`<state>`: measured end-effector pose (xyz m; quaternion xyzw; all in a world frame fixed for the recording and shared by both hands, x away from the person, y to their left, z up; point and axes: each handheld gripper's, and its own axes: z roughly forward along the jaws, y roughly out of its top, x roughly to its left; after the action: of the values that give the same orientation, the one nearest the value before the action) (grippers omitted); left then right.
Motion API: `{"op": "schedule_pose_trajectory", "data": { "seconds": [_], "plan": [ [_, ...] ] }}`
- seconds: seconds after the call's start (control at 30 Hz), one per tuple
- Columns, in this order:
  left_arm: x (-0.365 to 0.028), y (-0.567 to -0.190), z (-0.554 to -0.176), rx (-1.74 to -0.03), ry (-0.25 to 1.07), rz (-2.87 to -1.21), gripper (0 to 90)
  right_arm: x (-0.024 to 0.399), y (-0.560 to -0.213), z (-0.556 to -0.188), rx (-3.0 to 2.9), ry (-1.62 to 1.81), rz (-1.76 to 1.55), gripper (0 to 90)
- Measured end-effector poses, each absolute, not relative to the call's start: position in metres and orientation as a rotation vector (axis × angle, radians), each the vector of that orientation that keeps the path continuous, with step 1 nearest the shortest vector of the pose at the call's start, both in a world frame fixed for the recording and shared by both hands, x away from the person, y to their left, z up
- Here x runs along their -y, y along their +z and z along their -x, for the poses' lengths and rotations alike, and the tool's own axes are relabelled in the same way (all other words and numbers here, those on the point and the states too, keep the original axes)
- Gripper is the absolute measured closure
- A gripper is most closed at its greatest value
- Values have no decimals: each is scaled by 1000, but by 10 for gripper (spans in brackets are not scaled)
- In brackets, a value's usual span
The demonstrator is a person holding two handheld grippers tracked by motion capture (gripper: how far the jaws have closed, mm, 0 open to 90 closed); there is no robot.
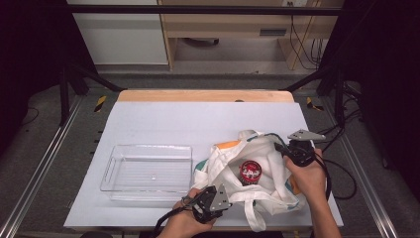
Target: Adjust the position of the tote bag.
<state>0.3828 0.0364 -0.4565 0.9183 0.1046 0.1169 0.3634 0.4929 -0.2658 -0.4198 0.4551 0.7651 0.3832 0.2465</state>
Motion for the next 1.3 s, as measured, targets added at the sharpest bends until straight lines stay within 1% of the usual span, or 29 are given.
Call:
{"op": "schedule_pose_trajectory", "data": {
  "seconds": [0.4, 0.6, 0.93, 1.0, 1.1, 1.17, 1.2, 1.3],
  "plan": [
    [-37, -459, -383, -272, 313, -2369, 879, 265, -431, -501, -2085, 974, -1254, 865],
    [-37, -459, -384, -271, 300, -2367, 878, 265, -429, -495, -2074, 981, -1224, 822],
    [-39, -457, -384, -268, 299, -2365, 877, 268, -431, -498, -2059, 987, -1249, 832],
    [-40, -456, -385, -271, 289, -2355, 868, 267, -430, -495, -2059, 986, -1237, 792],
    [-42, -454, -386, -280, 291, -2336, 817, 267, -425, -490, -2035, 975, -1224, 674],
    [-43, -451, -385, -296, 305, -2309, 754, 268, -422, -486, -2015, 979, -1233, 594],
    [-44, -448, -385, -301, 314, -2300, 709, 269, -419, -484, -2007, 991, -1237, 572],
    [-47, -439, -383, -311, 322, -2258, 621, 271, -411, -476, -1962, 1021, -1240, 476]
  ]
}}
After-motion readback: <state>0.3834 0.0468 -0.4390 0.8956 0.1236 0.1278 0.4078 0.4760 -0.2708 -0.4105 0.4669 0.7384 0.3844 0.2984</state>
